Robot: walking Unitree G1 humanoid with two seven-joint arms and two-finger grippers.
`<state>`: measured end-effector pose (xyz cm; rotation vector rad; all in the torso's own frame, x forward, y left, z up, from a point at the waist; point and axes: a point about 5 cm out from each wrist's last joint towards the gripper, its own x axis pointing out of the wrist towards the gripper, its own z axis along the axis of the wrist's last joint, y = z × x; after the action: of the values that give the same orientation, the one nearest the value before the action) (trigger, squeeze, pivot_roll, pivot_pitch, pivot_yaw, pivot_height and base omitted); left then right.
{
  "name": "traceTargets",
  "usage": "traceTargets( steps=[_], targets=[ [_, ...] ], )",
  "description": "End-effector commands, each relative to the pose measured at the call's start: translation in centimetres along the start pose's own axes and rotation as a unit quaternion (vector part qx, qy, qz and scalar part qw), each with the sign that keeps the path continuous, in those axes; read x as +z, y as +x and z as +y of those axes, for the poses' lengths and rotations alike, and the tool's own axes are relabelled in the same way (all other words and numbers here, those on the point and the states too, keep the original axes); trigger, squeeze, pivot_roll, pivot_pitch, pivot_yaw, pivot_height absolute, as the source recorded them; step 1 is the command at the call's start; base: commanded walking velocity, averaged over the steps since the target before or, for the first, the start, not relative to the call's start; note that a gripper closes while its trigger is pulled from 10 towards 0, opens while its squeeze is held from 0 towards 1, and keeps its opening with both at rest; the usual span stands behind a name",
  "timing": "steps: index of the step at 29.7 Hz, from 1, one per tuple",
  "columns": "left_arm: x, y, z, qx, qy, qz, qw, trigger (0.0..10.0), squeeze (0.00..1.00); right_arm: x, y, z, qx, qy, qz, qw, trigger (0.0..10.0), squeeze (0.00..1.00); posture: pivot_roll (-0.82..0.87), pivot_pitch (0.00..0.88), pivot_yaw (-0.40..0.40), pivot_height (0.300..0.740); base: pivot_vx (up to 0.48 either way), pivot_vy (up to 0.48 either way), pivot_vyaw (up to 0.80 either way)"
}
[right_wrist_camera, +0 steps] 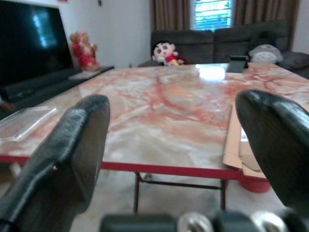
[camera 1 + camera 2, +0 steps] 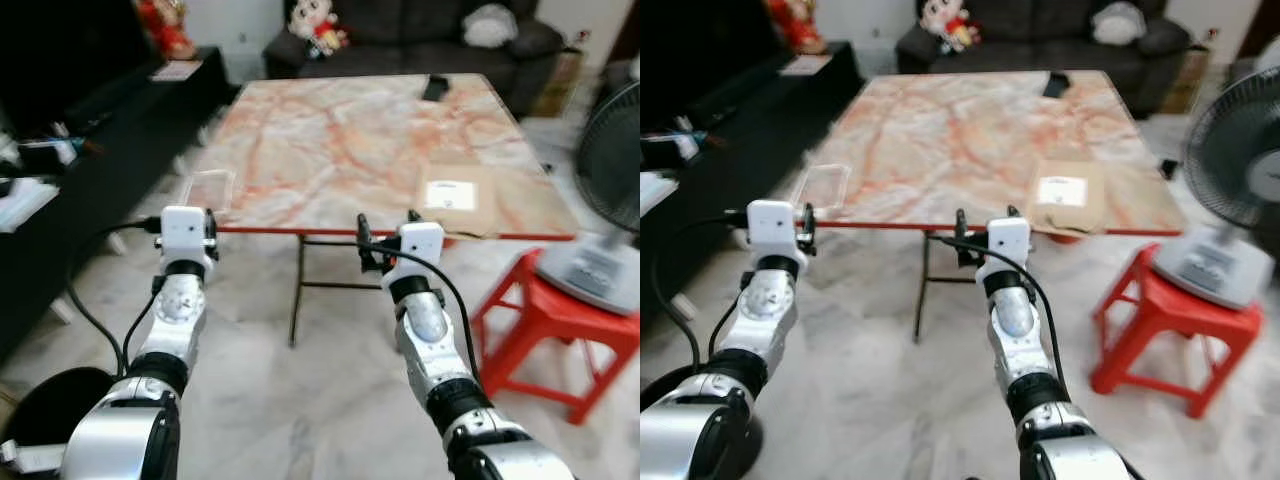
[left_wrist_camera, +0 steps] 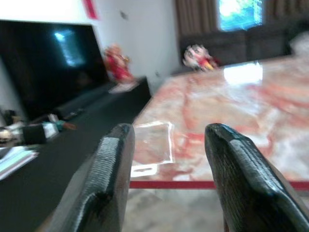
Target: Picking trash to rubbish bin
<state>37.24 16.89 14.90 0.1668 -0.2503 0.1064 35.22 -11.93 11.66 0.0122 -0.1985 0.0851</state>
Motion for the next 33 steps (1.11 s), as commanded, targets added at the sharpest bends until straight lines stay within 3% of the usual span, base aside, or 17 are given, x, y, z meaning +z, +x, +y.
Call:
traceTargets(
  steps=[1, 15, 27, 33],
  targets=[
    [-1.0, -0.4, 1.6, 0.021, 0.005, 0.022, 1.0, 10.0, 0.0, 0.5, 0.4, 1.6, 0.023, 0.011, -0.006, 1.0, 10.0, 0.0, -0.08, 0.009, 0.048, 0.74, 0.0, 0.0, 0.0],
    [-1.2, -0.5, 1.7, 0.026, 0.001, 0.031, 0.999, 10.0, 0.0, 0.5, 0.4, 1.8, 0.03, 0.012, -0.005, 0.999, 10.0, 0.0, -0.08, 0.016, 0.042, 0.74, 0.0, 0.168, 0.0],
    [0.0, -0.1, 0.9, 0.016, -0.005, 0.0, 1.0, 10.0, 0.0, 1.4, 0.7, 2.6, 0.053, -0.004, -0.027, 0.998, 10.0, 0.0, -0.07, 0.016, 0.044, 0.74, 0.0, 0.0, 0.0],
    [0.1, 0.2, 1.4, 0.032, -0.005, 0.007, 0.999, 10.0, 0.0, 1.6, 0.5, 3.1, 0.07, -0.013, -0.035, 0.997, 10.0, 0.0, -0.07, 0.015, 0.046, 0.74, 0.347, 0.0, 0.73]
  ],
)
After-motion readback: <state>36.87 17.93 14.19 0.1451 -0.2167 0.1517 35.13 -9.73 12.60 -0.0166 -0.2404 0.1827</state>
